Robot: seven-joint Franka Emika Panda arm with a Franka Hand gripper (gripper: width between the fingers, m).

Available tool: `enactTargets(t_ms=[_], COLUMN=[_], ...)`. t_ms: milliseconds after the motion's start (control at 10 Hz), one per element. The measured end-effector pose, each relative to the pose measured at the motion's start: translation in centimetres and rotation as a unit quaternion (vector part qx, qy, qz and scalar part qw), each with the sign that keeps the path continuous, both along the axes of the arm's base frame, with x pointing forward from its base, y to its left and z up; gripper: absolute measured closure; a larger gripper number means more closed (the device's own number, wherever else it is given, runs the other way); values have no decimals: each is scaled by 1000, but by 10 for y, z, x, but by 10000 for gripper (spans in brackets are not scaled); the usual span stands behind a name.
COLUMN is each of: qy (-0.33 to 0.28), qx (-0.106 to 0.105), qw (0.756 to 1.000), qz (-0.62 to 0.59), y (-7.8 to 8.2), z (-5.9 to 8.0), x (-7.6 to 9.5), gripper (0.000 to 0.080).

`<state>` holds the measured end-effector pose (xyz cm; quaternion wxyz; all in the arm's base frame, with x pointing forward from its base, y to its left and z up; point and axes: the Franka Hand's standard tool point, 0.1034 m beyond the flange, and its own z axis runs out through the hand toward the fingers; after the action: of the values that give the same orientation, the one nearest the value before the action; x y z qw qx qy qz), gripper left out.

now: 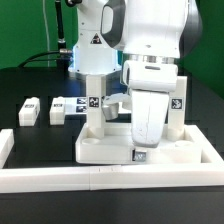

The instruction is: Assemble desk

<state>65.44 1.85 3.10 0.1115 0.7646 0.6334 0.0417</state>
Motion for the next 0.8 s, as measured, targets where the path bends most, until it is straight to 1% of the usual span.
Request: enactTargets(t_ms=[100, 400, 600, 700, 800], qy=[5, 18, 19, 19, 19], qx=[-3, -10, -11, -11, -11], qw=[1000, 1000, 1000, 1000, 1000], qz=[2, 7, 7, 7, 7], y=[4, 6, 5, 5, 4], z=[0, -2, -2, -2, -2], x=[4, 6, 5, 5, 5], gripper=[742, 742, 742, 646, 499])
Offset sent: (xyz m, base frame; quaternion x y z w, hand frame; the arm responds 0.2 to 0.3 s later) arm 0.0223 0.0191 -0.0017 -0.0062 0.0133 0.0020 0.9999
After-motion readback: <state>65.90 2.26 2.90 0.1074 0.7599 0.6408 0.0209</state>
